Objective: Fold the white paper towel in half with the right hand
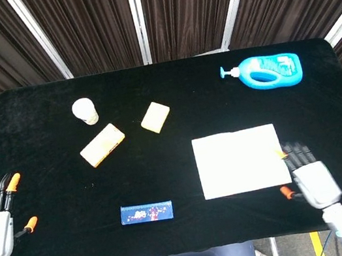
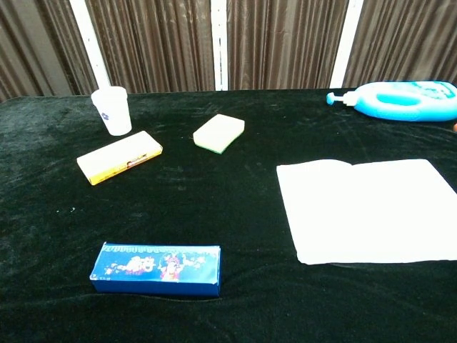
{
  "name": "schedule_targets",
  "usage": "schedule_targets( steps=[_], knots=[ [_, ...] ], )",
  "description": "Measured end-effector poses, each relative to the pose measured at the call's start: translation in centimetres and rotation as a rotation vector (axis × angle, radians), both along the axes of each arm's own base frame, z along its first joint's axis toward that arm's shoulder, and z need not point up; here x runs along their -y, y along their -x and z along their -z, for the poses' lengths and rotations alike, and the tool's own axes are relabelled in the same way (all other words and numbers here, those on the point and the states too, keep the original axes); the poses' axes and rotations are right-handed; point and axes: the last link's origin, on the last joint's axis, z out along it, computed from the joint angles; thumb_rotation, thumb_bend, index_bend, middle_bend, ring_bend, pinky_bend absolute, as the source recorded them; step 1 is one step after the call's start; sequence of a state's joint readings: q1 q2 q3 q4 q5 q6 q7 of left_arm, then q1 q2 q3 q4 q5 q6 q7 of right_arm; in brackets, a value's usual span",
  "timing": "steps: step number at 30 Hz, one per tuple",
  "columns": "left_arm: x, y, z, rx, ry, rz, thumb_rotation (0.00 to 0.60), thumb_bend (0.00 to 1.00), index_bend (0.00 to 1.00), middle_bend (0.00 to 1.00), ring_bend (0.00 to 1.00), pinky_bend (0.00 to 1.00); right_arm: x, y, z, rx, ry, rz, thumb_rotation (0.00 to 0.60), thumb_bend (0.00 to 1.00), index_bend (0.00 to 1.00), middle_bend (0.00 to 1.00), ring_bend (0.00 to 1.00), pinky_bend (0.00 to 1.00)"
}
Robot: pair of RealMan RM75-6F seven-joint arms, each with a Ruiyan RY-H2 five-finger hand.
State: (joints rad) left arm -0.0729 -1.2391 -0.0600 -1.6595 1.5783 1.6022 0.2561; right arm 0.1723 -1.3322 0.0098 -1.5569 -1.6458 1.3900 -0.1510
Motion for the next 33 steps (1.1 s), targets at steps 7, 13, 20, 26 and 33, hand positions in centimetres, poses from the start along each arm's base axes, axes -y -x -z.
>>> schedule_targets(
  steps=[7,13,20,26,33],
  knots=[
    [0.1,0.0,0.3,-0.005,0.012,0.003,0.6,0.17,0.0,0.0,0.0,0.0,0.4,-2.1,4.9,0.066,-0.115,0.03,0.6,0.12,0.0,0.0,0.0,0.0],
    [0.1,-0.1,0.4,-0.002,0.011,0.004,0.6,0.17,0.0,0.0,0.0,0.0,1.5,-2.7,7.7,0.076,-0.134,0.062,0.6,0.12,0.0,0.0,0.0,0.0],
    [0.1,-0.2,0.6,-0.005,0.018,0.012,0.6,0.18,0.0,0.0,0.0,0.0,2.2,-3.2,9.2,0.098,-0.128,0.073,0.6,0.12,0.0,0.0,0.0,0.0],
    [0.1,-0.3,0.7,-0.004,0.019,0.013,0.6,0.17,0.0,0.0,0.0,0.0,2.4,-3.7,10.5,0.1,-0.145,0.086,0.6,0.12,0.0,0.0,0.0,0.0],
    [0.1,-0.3,0.5,0.004,0.014,0.015,0.6,0.18,0.0,0.0,0.0,0.0,3.1,-3.9,11.6,0.098,-0.129,0.101,0.6,0.12,0.0,0.0,0.0,0.0]
  ],
)
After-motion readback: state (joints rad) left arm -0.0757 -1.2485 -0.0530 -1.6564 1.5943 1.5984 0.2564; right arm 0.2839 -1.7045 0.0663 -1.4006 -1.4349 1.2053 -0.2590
